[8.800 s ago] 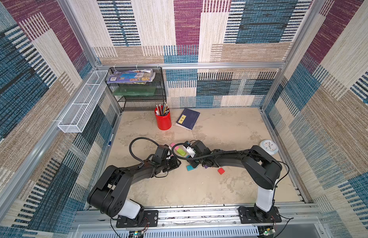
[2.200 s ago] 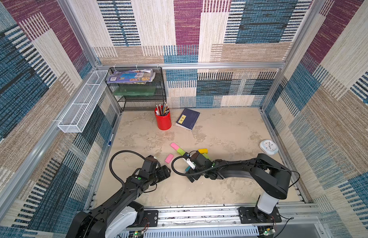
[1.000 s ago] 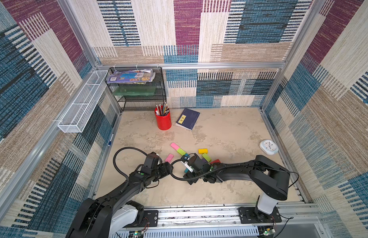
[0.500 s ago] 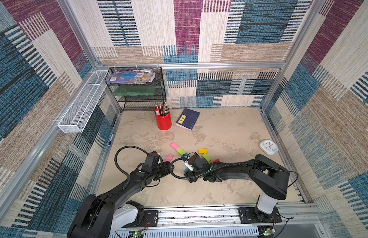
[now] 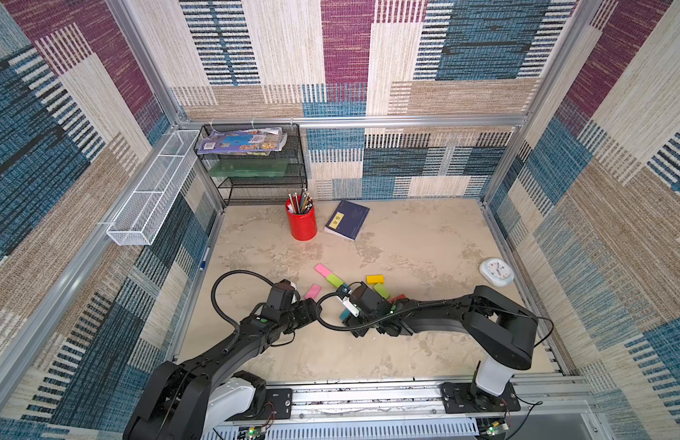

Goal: Assemble the letter v with building blocks
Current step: Pick up the building block from the center of the board.

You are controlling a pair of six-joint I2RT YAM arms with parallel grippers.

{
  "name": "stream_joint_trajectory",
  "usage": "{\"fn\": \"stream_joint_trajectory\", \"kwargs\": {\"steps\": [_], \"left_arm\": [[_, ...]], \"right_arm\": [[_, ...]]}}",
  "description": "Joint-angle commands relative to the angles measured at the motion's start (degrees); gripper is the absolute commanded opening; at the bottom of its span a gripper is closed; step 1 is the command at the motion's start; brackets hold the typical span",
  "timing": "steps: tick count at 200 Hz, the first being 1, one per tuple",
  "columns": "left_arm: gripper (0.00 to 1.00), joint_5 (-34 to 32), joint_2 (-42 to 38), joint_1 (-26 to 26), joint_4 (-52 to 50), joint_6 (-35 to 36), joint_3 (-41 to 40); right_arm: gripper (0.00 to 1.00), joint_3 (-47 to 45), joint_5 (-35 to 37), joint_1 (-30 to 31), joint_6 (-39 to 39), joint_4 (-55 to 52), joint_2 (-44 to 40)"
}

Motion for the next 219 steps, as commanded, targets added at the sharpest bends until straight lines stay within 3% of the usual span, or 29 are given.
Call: {"fn": "stream_joint_trajectory", "kwargs": {"steps": [1, 36, 62, 158, 219], "left_arm": [[0.81, 0.1, 0.3, 0.1, -3.3, 2.0, -0.5], [0.81, 0.2, 0.2, 0.0, -2.9, 2.1, -0.7], [0.81, 0.2, 0.1, 0.0, -2.7, 2.1, -0.9], [0.81, 0.6, -0.3, 0.0, -2.8, 2.4, -0.6], [0.80, 2.5, 2.2, 0.0, -1.4, 3.4, 1.3]], "right_arm": [[0.66, 0.0, -0.4, -0.2, -1.4, -3.2, -0.1], [0.66, 0.4, -0.5, -0.4, -2.0, -3.4, 0.3], [0.58, 0.9, -0.8, -0.9, -2.7, -3.6, 0.5], [0.57, 2.2, 0.2, -1.6, -3.3, -4.1, -3.8], [0.56, 5.5, 1.9, -6.9, -6.3, -3.4, -2.7]]}}
